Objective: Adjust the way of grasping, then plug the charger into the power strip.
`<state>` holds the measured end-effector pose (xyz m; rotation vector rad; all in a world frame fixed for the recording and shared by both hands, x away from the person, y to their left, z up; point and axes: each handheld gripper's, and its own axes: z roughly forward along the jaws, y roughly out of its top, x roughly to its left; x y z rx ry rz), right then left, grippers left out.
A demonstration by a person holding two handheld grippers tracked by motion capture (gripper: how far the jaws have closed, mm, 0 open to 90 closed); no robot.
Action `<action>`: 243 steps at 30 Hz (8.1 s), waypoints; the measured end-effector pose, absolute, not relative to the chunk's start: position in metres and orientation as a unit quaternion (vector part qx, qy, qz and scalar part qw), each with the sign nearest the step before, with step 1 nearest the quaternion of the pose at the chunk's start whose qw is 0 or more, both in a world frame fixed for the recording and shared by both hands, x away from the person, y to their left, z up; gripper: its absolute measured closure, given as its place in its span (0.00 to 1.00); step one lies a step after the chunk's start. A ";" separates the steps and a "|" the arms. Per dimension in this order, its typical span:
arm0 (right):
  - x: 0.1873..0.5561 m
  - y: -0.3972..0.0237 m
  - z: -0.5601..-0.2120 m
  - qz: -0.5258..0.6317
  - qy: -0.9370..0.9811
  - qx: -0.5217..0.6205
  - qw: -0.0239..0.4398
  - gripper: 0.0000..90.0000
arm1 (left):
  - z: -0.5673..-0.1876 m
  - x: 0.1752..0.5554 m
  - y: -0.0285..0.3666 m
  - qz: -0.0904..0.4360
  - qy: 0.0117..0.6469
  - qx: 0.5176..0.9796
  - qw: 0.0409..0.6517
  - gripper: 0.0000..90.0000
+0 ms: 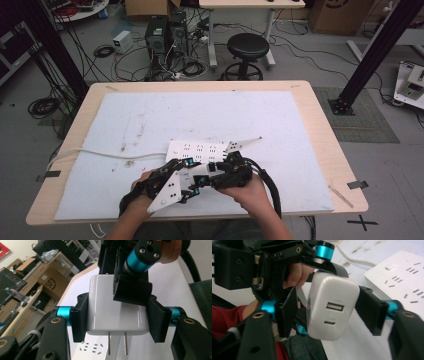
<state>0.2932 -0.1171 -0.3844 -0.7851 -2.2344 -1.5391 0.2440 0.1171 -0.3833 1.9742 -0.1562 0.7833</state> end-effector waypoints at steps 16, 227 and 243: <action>0.295 -0.119 -0.391 -0.563 -0.756 -0.283 0.178 0.63 | -0.382 0.243 0.115 0.325 -0.065 0.808 0.487 0.47; 0.357 -0.192 -0.332 -0.441 -0.867 -0.219 -0.073 0.21 | -0.339 0.348 0.259 0.198 0.161 0.874 0.413 0.19; 0.363 -0.203 -0.332 -0.457 -0.855 -0.230 -0.079 0.21 | -0.343 0.348 0.258 0.199 0.171 0.871 0.415 0.19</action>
